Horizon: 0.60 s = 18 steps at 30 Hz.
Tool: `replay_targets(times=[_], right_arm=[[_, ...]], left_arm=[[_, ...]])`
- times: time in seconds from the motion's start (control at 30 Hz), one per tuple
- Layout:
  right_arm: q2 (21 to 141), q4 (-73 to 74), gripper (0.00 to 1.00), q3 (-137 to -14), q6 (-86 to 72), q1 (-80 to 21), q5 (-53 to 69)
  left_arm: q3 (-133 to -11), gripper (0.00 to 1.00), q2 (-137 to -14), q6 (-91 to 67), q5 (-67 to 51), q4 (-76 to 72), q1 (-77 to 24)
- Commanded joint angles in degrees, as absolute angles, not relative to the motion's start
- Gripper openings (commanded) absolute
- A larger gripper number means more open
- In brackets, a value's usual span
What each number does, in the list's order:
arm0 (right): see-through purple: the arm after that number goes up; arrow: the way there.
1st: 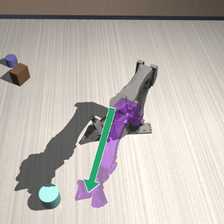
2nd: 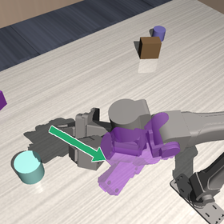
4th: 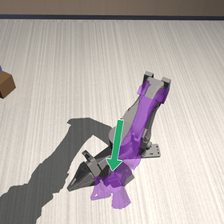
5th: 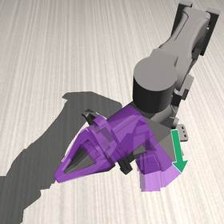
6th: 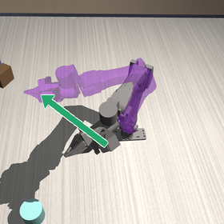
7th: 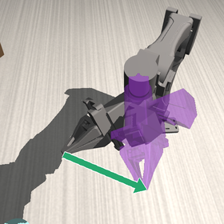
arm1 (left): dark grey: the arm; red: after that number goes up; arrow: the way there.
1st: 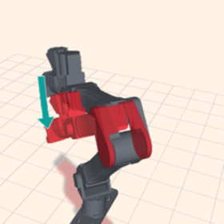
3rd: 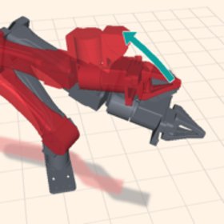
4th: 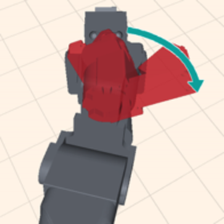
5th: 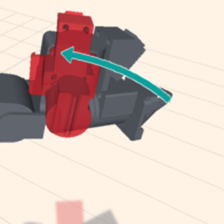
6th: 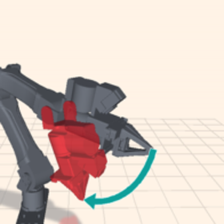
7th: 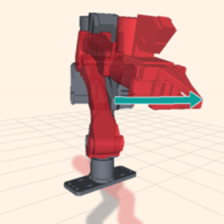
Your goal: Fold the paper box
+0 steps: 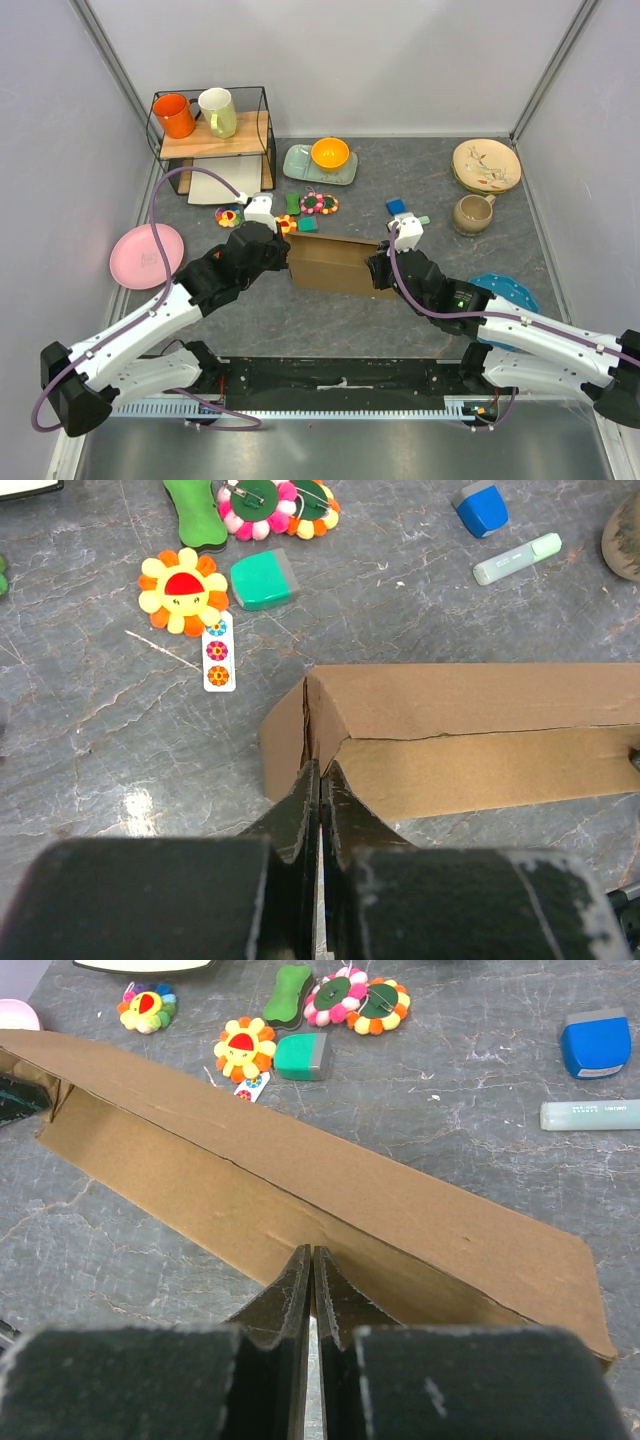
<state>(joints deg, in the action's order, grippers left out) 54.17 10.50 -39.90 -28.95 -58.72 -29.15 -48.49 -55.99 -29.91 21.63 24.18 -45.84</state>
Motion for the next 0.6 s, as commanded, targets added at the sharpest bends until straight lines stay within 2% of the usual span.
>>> replay_targets(times=[0.0,0.07,0.17,0.2,0.3,0.57], right_arm=[[55.9,21.9,0.11,-37.2,-28.4,-58.7,-28.7],[55.1,21.9,0.12,-37.4,-28.5,-58.8,-28.6],[52.7,22.6,0.25,-39.6,-28.7,-58.7,-28.4],[52.0,22.9,0.32,-40.5,-28.6,-58.7,-28.6],[50.5,25.4,0.39,-45.0,-28.2,-58.7,-28.6],[45.4,26.1,0.41,-52.6,-25.8,-58.8,-28.2]], left_arm=[[-48.0,0.02,-56.8,-25.8,25.9,34.6,-44.7],[-47.1,0.02,-57.6,-26.6,25.1,34.0,-44.8],[-45.9,0.02,-58.2,-27.5,24.3,33.3,-44.7],[-45.8,0.02,-58.2,-27.6,24.3,33.0,-44.7],[-45.9,0.02,-58.3,-27.4,24.5,32.6,-44.7],[-46.9,0.02,-59.7,-27.2,24.0,31.5,-44.9]])
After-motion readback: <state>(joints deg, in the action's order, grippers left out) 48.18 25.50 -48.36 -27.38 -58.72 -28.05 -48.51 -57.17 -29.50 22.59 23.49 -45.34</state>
